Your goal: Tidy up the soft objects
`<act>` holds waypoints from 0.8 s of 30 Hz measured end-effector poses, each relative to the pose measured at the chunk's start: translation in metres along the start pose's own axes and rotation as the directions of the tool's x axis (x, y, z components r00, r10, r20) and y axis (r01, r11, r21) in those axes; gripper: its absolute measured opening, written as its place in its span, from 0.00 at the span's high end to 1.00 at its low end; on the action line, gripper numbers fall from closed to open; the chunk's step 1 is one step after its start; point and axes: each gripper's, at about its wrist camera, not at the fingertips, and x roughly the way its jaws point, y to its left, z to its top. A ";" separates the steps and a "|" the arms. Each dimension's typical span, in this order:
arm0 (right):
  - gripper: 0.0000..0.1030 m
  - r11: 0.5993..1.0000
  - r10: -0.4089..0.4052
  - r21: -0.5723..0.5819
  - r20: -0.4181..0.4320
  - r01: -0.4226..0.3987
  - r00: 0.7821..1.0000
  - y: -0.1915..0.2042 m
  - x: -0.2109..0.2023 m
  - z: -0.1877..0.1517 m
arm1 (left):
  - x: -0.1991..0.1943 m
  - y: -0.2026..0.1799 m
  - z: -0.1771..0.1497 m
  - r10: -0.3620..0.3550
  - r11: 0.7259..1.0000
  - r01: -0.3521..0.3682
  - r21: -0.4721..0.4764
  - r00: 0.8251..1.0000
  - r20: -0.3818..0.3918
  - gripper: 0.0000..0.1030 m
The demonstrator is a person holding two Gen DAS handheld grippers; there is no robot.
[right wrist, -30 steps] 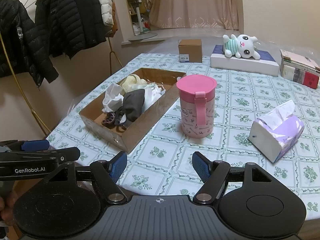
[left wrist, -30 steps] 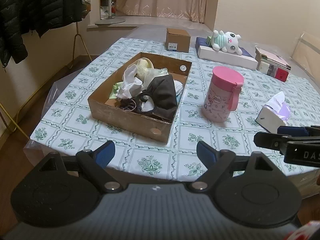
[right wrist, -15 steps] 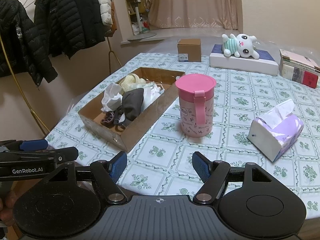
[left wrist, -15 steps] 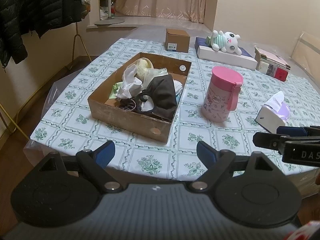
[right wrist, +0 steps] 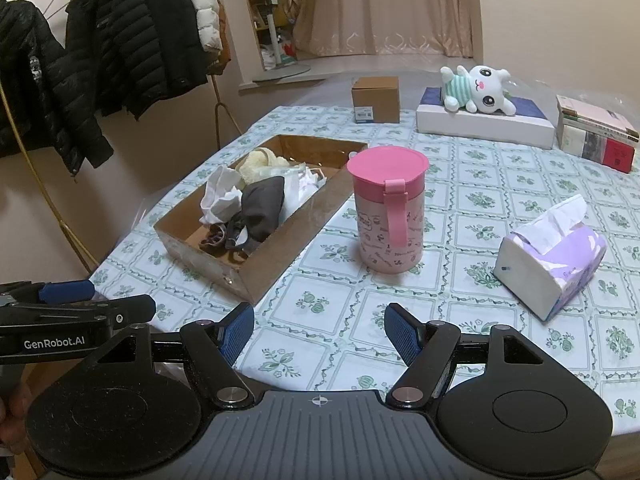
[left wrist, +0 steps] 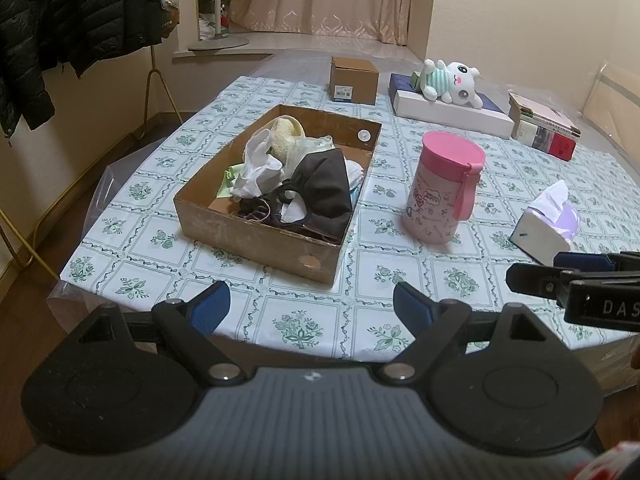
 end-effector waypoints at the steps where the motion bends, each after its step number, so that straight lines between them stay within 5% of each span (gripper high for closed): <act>1: 0.30 1.000 0.000 0.000 0.000 0.000 1.000 0.000 0.000 0.000 | 0.000 0.000 0.000 0.000 1.000 0.000 0.000 1.000 0.000 0.15; 24: 0.30 1.000 -0.001 0.006 -0.001 0.001 1.000 -0.003 -0.001 -0.001 | 0.001 -0.003 0.000 -0.001 1.000 0.001 0.005 1.000 -0.003 0.15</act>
